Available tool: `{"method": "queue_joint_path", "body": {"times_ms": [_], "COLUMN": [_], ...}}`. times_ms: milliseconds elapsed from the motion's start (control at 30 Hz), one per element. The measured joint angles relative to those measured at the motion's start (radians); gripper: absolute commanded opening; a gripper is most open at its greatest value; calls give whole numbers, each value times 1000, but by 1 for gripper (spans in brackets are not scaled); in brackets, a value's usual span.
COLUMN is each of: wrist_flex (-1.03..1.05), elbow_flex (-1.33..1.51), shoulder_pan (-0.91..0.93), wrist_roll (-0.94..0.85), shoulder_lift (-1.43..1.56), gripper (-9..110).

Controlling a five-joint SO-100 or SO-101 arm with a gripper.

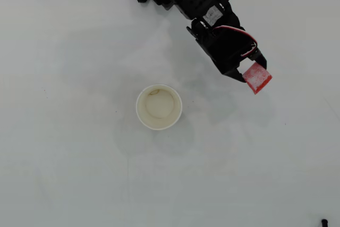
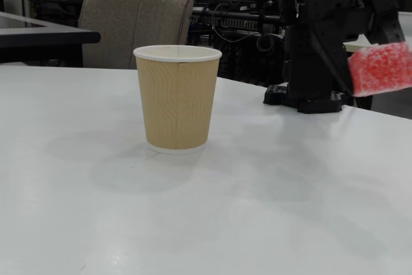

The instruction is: Grasp a red cube and put it in the cup.

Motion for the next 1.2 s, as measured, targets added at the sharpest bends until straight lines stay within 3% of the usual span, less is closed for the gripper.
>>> {"method": "queue_joint_path", "body": {"times_ms": [533, 1200], "wrist_flex": [5, 49], "elbow_flex": [44, 101], "shoulder_pan": [256, 334], "wrist_roll": [0, 0], "shoulder_lift": [83, 249], "gripper": [9, 9]}}
